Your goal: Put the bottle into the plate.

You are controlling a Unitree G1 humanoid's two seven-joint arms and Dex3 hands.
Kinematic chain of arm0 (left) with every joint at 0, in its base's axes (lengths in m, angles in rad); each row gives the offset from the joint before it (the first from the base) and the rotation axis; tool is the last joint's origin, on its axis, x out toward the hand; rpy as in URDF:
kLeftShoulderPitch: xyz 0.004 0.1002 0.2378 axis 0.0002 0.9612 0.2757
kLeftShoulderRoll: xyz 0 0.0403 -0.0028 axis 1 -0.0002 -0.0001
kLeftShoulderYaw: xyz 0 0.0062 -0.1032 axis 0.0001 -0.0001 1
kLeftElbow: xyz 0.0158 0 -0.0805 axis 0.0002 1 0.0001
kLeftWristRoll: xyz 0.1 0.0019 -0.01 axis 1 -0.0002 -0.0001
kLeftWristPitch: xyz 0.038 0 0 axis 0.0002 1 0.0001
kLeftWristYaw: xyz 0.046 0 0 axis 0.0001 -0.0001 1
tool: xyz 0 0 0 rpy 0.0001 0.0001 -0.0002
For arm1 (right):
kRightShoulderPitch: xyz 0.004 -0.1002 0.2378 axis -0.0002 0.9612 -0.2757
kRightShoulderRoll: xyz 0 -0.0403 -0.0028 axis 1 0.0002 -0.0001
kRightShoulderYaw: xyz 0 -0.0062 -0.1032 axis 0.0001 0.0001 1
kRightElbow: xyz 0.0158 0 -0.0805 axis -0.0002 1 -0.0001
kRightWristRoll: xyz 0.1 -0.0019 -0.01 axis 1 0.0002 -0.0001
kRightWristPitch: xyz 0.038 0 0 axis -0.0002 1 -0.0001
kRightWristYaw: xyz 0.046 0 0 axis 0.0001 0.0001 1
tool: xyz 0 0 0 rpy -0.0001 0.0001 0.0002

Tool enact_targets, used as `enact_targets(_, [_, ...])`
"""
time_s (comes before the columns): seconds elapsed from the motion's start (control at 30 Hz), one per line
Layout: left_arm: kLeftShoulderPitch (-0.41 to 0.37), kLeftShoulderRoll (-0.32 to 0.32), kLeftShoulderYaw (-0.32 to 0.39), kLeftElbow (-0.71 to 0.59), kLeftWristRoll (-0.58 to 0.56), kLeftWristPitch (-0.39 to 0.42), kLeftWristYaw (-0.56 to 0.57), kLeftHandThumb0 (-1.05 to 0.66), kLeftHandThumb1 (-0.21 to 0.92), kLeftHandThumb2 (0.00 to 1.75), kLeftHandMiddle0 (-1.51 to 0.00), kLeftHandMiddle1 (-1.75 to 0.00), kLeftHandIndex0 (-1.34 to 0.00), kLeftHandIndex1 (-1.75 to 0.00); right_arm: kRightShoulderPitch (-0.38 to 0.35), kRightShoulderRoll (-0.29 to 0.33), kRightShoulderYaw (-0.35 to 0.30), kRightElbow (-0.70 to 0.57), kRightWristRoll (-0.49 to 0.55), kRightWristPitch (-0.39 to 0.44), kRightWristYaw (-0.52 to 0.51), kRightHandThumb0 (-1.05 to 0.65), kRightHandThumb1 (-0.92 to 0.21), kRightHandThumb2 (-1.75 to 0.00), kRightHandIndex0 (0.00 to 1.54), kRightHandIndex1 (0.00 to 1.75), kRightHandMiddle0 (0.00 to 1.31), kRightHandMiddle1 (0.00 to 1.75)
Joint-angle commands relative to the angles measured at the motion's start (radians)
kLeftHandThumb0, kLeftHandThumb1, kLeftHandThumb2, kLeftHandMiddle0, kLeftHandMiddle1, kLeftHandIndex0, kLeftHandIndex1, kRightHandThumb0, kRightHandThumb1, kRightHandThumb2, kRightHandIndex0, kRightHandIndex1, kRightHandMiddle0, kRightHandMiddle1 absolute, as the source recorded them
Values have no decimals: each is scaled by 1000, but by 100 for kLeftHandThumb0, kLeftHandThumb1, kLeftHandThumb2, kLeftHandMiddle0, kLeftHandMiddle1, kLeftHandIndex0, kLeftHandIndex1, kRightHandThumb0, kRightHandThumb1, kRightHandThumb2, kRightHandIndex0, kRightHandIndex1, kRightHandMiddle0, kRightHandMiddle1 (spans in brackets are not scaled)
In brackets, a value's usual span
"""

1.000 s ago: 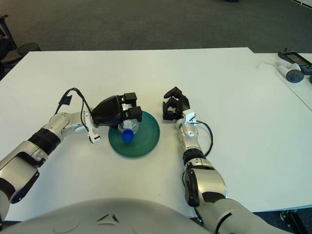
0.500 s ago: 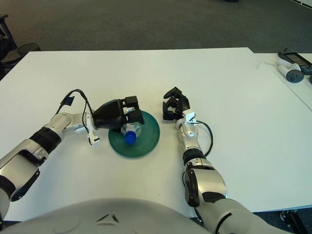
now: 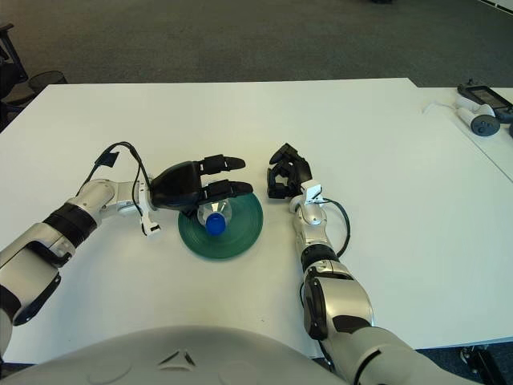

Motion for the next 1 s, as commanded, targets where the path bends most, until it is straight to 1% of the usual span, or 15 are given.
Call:
enact_targets(0.0, [-56, 31, -32, -11, 58, 12, 67, -102, 92, 104, 0, -1, 0, -6, 241, 71, 9, 198, 8, 202, 21, -1, -13, -152, 63, 175, 63, 173])
enact_targets(0.13, [-67, 31, -39, 0, 58, 9, 88, -101, 92, 103, 0, 0, 0, -5, 242, 70, 14, 197, 2, 194, 21, -1, -13, -153, 64, 174, 63, 173])
enact_targets(0.37, [-71, 26, -38, 21, 39, 5, 89, -101, 92, 104, 0, 0, 0, -5, 243, 66, 20, 197, -6, 186, 22, -1, -13, -153, 64, 174, 64, 173])
enact_targets(0.57, [-68, 40, -22, 11, 25, 6, 94, -101, 92, 104, 0, 0, 0, -5, 241, 59, 39, 207, -33, 192, -12, -1, -11, -155, 65, 175, 65, 173])
enact_targets(0.77, [-72, 31, -15, 24, 15, 2, 125, -100, 92, 103, 0, 0, 0, -6, 238, 57, 35, 212, -32, 200, -29, -1, -12, -154, 64, 175, 64, 174])
enact_targets(0.83, [-75, 30, -13, 29, 13, 0, 142, -100, 92, 102, 0, 0, 0, -7, 239, 58, 34, 212, -30, 195, -31, -1, -10, -152, 73, 175, 67, 159])
enact_targets(0.97, [-79, 28, -10, 37, 6, -9, 165, -100, 92, 100, 0, 0, 0, -8, 240, 60, 34, 211, -28, 187, -34, -1, -9, -152, 78, 175, 64, 157])
